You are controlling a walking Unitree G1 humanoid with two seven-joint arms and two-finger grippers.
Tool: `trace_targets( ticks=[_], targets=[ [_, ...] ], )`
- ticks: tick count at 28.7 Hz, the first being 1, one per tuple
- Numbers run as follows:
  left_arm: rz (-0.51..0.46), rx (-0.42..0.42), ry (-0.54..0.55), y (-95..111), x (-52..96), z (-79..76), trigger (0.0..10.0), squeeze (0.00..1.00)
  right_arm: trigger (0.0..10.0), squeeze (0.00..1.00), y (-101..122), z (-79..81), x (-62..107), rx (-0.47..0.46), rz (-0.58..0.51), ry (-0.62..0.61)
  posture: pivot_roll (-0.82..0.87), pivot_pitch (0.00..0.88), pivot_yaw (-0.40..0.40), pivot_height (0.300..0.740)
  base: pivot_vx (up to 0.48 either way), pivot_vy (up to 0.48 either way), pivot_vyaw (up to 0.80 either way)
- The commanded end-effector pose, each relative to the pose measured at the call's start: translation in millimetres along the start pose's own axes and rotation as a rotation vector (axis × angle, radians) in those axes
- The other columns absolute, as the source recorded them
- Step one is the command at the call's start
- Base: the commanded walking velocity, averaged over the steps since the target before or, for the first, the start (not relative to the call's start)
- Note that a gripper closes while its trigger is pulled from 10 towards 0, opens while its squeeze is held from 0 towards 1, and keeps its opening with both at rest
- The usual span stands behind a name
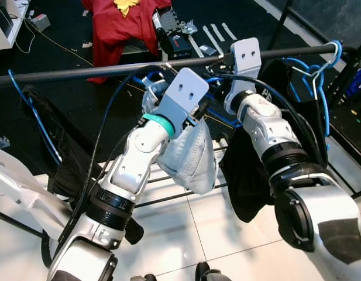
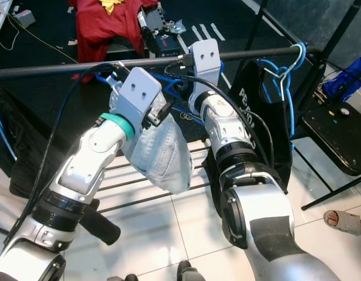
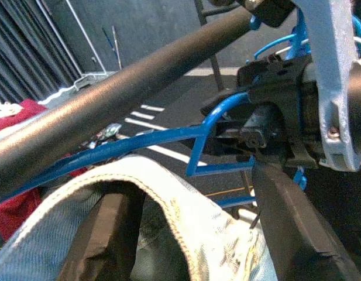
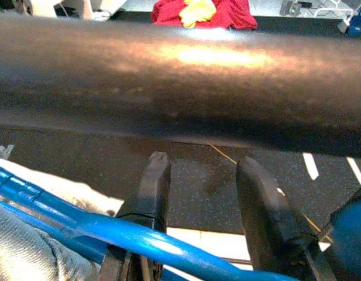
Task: Hang hanger
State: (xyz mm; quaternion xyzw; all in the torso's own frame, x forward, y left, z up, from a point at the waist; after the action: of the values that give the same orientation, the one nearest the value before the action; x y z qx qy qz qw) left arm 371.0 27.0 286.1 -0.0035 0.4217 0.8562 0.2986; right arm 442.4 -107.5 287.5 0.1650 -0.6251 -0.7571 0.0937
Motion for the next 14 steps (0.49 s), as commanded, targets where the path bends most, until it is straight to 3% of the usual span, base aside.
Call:
trace_targets(
  ticks=[1, 2, 4, 5, 6, 7, 9, 10, 13, 14],
  targets=[
    [-0.053, -0.018, 0.015, 14.1, -3.8, 1.5, 10.0, 0.00, 10.0, 0.00, 3.8, 2.3, -1.8, 0.001, -0.007, 0.001, -0.10, 0.164, 0.036, 0.740, 0.000, 0.000, 0.00],
    [-0.061, -0.021, 0.026, 17.3, -5.5, 3.6, 10.0, 0.00, 10.0, 0.00, 5.2, 5.3, -2.1, 0.072, -0.008, 0.028, -0.10, 0.163, 0.037, 0.740, 0.000, 0.000, 0.00],
    [-0.061, -0.021, 0.026, 17.3, -5.5, 3.6, 10.0, 0.00, 10.0, 0.00, 5.2, 5.3, -2.1, 0.072, -0.008, 0.028, -0.10, 0.163, 0.037, 0.740, 0.000, 0.000, 0.00],
    [-0.071, -0.021, 0.033, 19.7, -5.2, 6.4, 10.0, 0.00, 10.0, 0.00, 3.6, 10.9, -1.6, 0.134, 0.001, 0.088, -0.10, 0.163, 0.037, 0.740, 0.000, 0.000, 0.00],
    [-0.071, -0.021, 0.033, 19.7, -5.2, 6.4, 10.0, 0.00, 10.0, 0.00, 3.6, 10.9, -1.6, 0.134, 0.001, 0.088, -0.10, 0.163, 0.037, 0.740, 0.000, 0.000, 0.00],
    [-0.086, -0.022, 0.036, 19.8, 1.7, 10.3, 10.0, 0.00, 10.0, 0.00, -2.7, 18.9, 2.2, 0.211, 0.019, 0.194, -0.09, 0.165, 0.031, 0.740, 0.000, 0.000, 0.00],
    [-0.086, -0.022, 0.036, 19.8, 1.7, 10.3, 10.0, 0.00, 10.0, 0.00, -2.7, 18.9, 2.2, 0.211, 0.019, 0.194, -0.09, 0.165, 0.031, 0.740, 0.000, 0.000, 0.00],
    [-0.093, -0.020, 0.040, 17.0, 11.5, 14.5, 10.0, 0.00, 10.0, 0.00, -14.3, 27.0, 10.4, 0.286, 0.053, 0.325, -0.09, 0.168, 0.029, 0.740, 0.000, 0.000, 0.00],
    [-0.093, -0.020, 0.040, 17.0, 11.5, 14.5, 10.0, 0.00, 10.0, 0.00, -14.3, 27.0, 10.4, 0.286, 0.053, 0.325, -0.09, 0.168, 0.029, 0.740, 0.000, 0.000, 0.00],
    [-0.095, -0.016, 0.050, 14.2, 19.9, 18.4, 10.0, 0.00, 10.0, 0.00, -25.6, 32.4, 20.8, 0.341, 0.090, 0.433, -0.09, 0.169, 0.027, 0.740, 0.000, 0.000, 0.00]
  ],
)
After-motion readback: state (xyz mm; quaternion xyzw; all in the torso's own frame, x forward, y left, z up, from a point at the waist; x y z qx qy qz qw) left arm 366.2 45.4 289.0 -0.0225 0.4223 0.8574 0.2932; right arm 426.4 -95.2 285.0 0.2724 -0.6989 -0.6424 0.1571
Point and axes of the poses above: a point about 5 cm out from each wrist's last joint towards the gripper, its own x axis pointing back from the gripper into the wrist, its own y axis along the axis of the wrist's last joint, z = x × y, the point moved 2 cm from there along -x, pointing out of the wrist towards the gripper, and after that the axes turned 14 degrees about -x, right-handed, at the moved point
